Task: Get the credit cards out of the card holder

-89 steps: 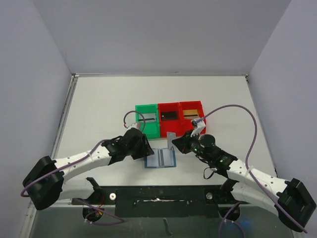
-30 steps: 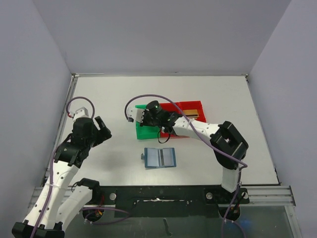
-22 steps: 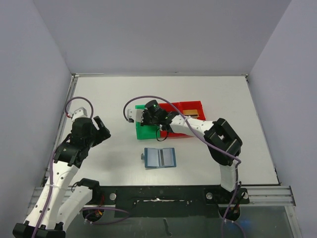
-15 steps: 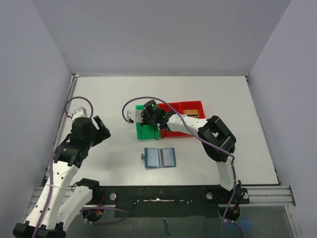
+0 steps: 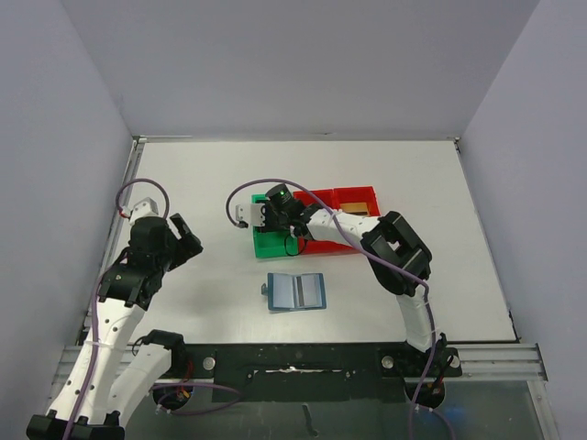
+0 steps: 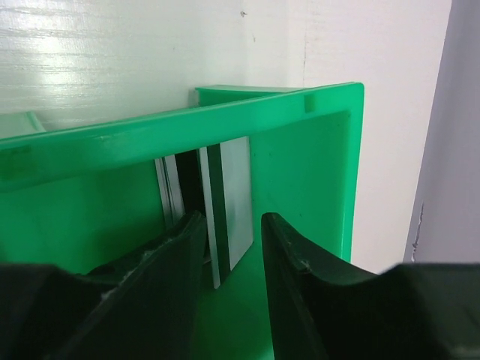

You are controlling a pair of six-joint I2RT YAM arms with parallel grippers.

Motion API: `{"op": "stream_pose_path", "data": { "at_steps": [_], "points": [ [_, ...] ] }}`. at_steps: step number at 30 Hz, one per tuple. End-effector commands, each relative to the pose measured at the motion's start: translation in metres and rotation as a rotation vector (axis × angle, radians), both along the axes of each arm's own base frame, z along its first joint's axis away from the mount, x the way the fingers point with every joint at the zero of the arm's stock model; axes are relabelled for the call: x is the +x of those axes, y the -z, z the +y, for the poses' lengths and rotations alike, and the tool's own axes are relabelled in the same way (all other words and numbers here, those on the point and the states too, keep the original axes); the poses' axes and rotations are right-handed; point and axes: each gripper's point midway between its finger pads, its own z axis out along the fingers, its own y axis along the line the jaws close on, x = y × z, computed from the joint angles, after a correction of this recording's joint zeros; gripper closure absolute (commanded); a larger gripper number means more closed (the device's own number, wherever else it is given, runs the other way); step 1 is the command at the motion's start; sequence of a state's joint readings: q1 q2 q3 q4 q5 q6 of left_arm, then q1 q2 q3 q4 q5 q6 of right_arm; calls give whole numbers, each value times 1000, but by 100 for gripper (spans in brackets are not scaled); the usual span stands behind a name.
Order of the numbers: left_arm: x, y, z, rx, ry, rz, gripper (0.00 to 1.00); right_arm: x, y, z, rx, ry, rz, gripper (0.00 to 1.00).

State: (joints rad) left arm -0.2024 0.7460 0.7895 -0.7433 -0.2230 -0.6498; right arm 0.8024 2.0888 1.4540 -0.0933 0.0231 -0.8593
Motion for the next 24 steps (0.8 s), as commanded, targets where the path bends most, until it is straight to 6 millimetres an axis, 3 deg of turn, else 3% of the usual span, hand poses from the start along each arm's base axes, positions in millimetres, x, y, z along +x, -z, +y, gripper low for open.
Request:
{"op": "stream_pose_path", "data": {
  "at_steps": [1,3,10,13,19,20,22,24],
  "points": [
    [11,-14,-2,-16,8,-73,25,8,-18,9,33,-18,-23,61],
    [11,-14,-2,-16,8,-73,25,8,-17,8,30,-16,-18,55],
    [12,-12,-2,-17,11,-66,25,14,-27,8,62,6,-25,53],
    [12,-11,-2,-17,11,-63,25,17,-45,12,120,27,-45,52],
    [12,-10,-2,-18,12,-60,25,19,-124,14,388,139,-115,48],
    [12,-10,-2,-17,12,-58,25,18,-148,6,459,178,-148,48],
    [12,-10,-4,-20,20,-61,25,16,-169,-15,599,298,-170,43],
    [13,-11,-7,-27,37,-66,24,11,-197,-53,814,492,-169,25]
  ]
}}
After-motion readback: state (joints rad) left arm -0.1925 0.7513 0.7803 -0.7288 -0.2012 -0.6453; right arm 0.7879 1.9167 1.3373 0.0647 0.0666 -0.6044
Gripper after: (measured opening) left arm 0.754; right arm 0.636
